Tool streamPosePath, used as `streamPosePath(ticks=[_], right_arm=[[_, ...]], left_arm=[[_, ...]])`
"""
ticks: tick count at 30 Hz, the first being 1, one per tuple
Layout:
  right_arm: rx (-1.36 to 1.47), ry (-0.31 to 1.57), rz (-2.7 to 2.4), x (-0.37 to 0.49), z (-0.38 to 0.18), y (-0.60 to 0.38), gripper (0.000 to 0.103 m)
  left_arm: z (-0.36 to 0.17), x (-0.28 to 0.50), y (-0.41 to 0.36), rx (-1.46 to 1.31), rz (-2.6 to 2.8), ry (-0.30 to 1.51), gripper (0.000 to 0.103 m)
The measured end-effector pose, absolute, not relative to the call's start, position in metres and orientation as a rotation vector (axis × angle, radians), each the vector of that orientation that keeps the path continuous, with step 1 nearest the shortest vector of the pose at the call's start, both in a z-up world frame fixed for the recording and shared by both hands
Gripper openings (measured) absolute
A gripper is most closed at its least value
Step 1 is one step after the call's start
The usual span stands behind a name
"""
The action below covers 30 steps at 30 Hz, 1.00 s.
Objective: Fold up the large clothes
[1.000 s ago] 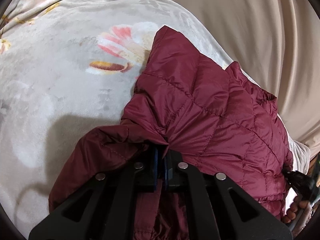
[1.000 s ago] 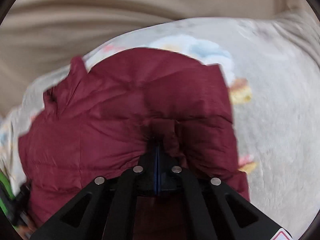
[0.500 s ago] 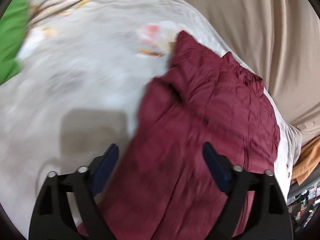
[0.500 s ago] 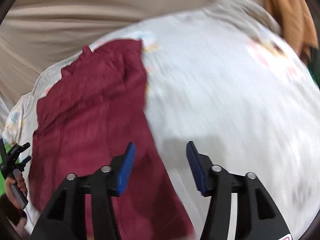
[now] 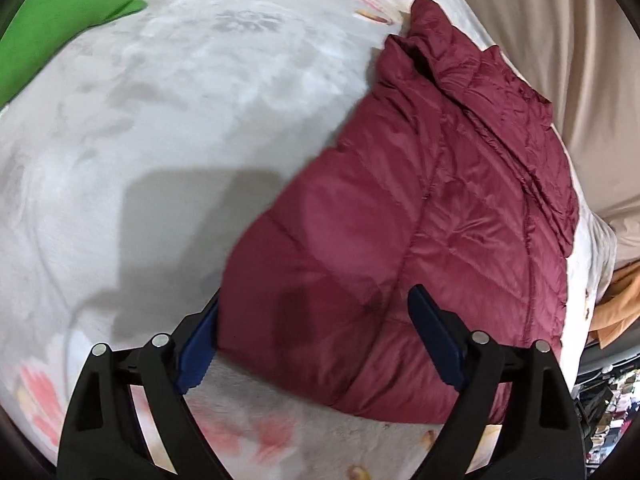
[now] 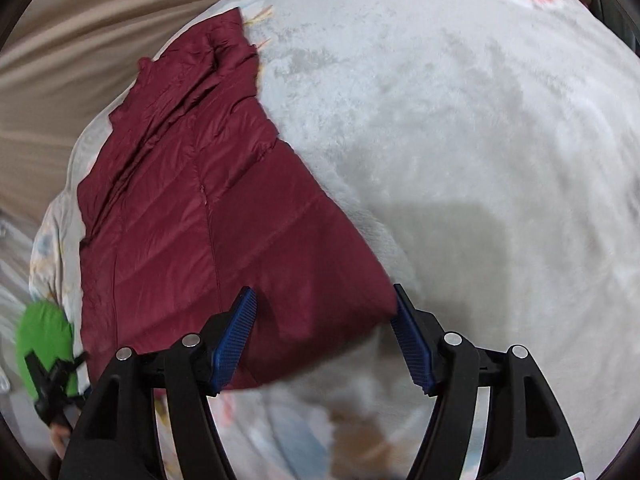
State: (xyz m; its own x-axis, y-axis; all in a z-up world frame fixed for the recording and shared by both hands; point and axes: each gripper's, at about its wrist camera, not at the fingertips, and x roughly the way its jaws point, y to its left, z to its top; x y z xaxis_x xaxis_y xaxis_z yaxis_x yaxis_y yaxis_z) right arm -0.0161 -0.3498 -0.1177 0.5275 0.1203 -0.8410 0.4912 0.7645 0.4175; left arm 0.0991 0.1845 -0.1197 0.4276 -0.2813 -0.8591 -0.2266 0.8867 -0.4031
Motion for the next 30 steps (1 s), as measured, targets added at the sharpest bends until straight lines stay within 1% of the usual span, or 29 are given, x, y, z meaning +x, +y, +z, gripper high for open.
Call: streamPosePath(ticks=[1, 2, 3, 4, 5, 8, 12, 17, 20, 24, 26, 28, 30], right_arm=[[0.705, 1.003, -0.250, -0.013, -0.118, -0.348, 0.063], [0.721, 0.996, -0.250, -0.012, -0.117, -0.347, 0.044], [0.736, 0.994, -0.245, -0.012, -0.116, -0.346, 0.032], [0.761, 0.987, -0.229, -0.013, -0.115, -0.345, 0.015], [0.776, 0.973, -0.217, -0.015, -0.111, -0.344, 0.010], [0.753, 0.920, -0.196, -0.024, -0.093, -0.337, 0.005], [0.668, 0.901, -0.158, -0.044, -0.067, -0.317, 0.004], [0.557, 0.931, -0.116, -0.098, -0.045, -0.299, 0.004], [0.462, 1.008, -0.089, -0.153, -0.039, -0.286, 0.004], [0.386, 1.212, -0.009, -0.225, -0.047, -0.269, 0.004], [0.355, 1.277, 0.017, -0.243, -0.049, -0.262, 0.004], [0.314, 1.303, 0.048, -0.250, -0.047, -0.255, 0.004], [0.325, 1.239, 0.058, -0.238, -0.029, -0.259, 0.004]], left_arm=[[-0.119, 0.100, 0.183, -0.505, -0.031, 1.150, 0.065], [-0.118, 0.099, 0.183, -0.511, -0.051, 1.153, 0.048], [-0.117, 0.097, 0.185, -0.527, -0.073, 1.149, 0.038], [-0.114, 0.096, 0.186, -0.543, -0.088, 1.144, 0.022], [-0.110, 0.093, 0.188, -0.554, -0.098, 1.134, 0.014], [-0.088, 0.080, 0.195, -0.566, -0.136, 1.091, 0.009], [-0.048, 0.050, 0.193, -0.482, -0.177, 1.046, 0.007], [-0.020, -0.008, 0.193, -0.371, -0.216, 1.086, 0.007], [-0.020, -0.070, 0.201, -0.308, -0.199, 1.176, 0.007], [-0.023, -0.125, 0.212, -0.356, -0.157, 1.281, 0.007], [-0.022, -0.139, 0.211, -0.360, -0.146, 1.309, 0.007], [-0.016, -0.138, 0.203, -0.328, -0.148, 1.298, 0.007], [0.003, -0.123, 0.199, -0.340, -0.167, 1.225, 0.007]])
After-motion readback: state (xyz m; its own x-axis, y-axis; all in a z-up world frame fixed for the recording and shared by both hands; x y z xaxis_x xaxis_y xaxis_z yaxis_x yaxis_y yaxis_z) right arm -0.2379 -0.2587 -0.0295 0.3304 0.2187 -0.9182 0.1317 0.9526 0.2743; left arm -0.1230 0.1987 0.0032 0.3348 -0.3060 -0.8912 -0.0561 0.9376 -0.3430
